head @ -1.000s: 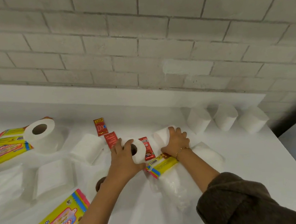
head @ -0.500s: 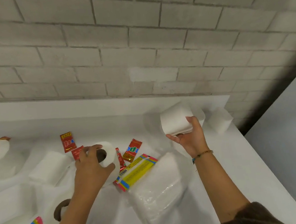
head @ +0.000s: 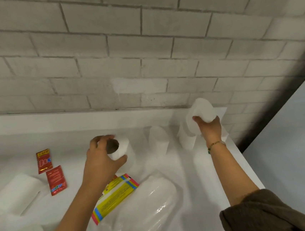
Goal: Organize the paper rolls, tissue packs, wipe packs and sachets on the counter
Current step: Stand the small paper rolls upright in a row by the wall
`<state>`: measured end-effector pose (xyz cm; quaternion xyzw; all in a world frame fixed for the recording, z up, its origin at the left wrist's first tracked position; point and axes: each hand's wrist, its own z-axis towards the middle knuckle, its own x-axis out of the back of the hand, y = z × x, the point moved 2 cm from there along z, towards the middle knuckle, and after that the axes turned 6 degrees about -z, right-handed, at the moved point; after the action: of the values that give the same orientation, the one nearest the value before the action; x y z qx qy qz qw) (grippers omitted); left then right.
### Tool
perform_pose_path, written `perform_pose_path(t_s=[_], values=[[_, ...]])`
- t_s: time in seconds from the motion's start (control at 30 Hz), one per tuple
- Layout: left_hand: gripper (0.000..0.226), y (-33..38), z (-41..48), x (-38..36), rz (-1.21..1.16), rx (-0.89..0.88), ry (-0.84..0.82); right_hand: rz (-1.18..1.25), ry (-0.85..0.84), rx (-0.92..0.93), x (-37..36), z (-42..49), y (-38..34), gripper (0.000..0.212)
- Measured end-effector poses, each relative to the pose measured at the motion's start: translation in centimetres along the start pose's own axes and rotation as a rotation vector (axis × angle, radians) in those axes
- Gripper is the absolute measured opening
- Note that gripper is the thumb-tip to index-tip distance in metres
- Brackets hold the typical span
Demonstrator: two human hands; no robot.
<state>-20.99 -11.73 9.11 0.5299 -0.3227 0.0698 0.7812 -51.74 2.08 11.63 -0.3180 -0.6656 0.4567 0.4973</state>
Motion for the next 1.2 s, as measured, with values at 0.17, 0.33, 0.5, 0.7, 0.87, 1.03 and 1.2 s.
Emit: perform_pose_path(t_s=[0.17, 0.33, 0.5, 0.7, 0.87, 1.03, 1.2], values=[[0.07, 0.6, 3.9, -2.3, 0.099, 0.004, -0.031, -0.16, -0.022, 0.06, -2.5, 2.1, 2.0, 0.065], [0.075, -0.3, 7.8, -4.2, 0.158, 0.065, -0.091, -0.177, 0.003, 0.087, -3.4, 2.6, 2.7, 0.069], [0.075, -2.0, 9.5, -5.8, 0.168, 0.121, -0.144, -0.216, 0.012, 0.086, -3.4, 1.9, 3.2, 0.091], [0.073, -4.0, 9.6, -6.9, 0.191, 0.129, -0.169, -0.172, -0.005, 0.039, -3.2, 0.9, 4.3, 0.108], [0.074, -4.1, 10.0, -7.1, 0.19, 0.092, -0.18, -0.125, 0.001, 0.007, -2.5, -0.7, 4.9, 0.107], [0.079, -4.0, 9.6, -6.6, 0.173, 0.068, -0.221, -0.037, -0.031, -0.027, -2.5, -4.9, 6.0, 0.095], [0.065, -3.2, 6.9, -4.0, 0.041, 0.077, -0.139, -0.118, -0.167, 0.057, -3.0, -9.8, 6.3, 0.083]])
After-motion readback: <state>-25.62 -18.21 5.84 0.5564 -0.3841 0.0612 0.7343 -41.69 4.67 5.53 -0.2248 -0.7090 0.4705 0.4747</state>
